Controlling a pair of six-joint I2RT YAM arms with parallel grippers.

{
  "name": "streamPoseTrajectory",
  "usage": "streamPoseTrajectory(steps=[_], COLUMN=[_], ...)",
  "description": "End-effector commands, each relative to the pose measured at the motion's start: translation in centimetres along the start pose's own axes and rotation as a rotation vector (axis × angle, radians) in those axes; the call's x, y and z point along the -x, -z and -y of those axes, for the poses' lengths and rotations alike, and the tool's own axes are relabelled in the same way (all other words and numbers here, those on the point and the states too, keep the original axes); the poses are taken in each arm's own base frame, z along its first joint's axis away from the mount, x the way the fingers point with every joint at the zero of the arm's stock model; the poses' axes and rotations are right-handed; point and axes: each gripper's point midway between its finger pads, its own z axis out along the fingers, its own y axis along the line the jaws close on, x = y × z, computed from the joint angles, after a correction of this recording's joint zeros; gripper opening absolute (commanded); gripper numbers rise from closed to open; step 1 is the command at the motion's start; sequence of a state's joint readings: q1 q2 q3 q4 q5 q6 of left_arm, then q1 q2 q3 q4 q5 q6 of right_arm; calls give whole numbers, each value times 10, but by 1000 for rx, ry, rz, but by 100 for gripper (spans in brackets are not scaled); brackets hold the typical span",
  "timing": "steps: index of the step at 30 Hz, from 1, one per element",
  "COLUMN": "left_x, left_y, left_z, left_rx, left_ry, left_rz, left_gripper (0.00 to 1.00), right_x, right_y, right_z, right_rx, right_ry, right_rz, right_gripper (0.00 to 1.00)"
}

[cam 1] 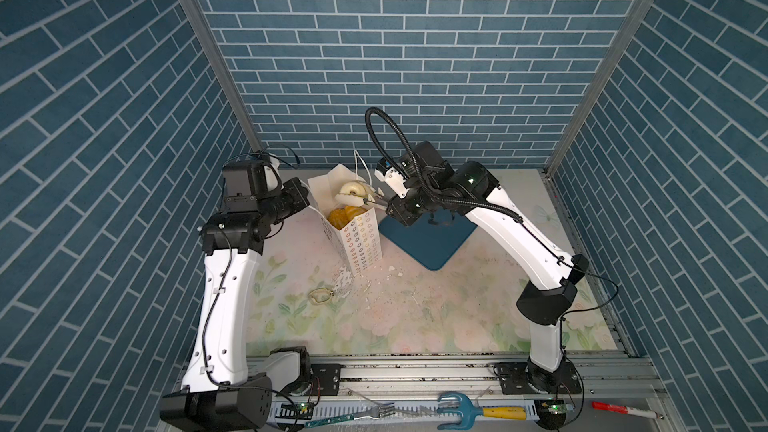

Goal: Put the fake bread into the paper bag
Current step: 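Open the tongs with the right gripper to drop the donut into the bag, then move the tongs with the right gripper to the sugar-coated twisted bun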

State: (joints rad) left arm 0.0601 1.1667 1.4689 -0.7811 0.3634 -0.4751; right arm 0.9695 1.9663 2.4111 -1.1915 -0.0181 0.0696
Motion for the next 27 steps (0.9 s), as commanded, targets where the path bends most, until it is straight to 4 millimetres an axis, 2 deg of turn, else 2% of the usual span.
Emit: streamPoseTrajectory(steps=[1,7,13,16,21,25,27], left_x=[-2,-1,0,1,3,4,4], left_y=[5,3,1,1,2,3,2], left_z=[4,4,3,4,5,5,5], left_rx=[-14,-15,-12,-13,-11,-8,-9], left_ry=[-15,-13,-13,-12,-15,-17,-14], left_rz=[1,-1,-4,-2,2,8,4], left_gripper=[0,0,0,0,0,0,0], right_x=[11,29,52,59,58,47,35], right_y=[14,43,100,129,170,187,188], right_z=[-3,-7,-4,6,43,75,101], right_rx=[-22,-17,-44,-103,-296,-401,-446], right_ry=[53,69,88,96,46,-36,-126], right_rz=[49,137,302,371,433,435,411], right_gripper=[41,44,43,42,41,41,41])
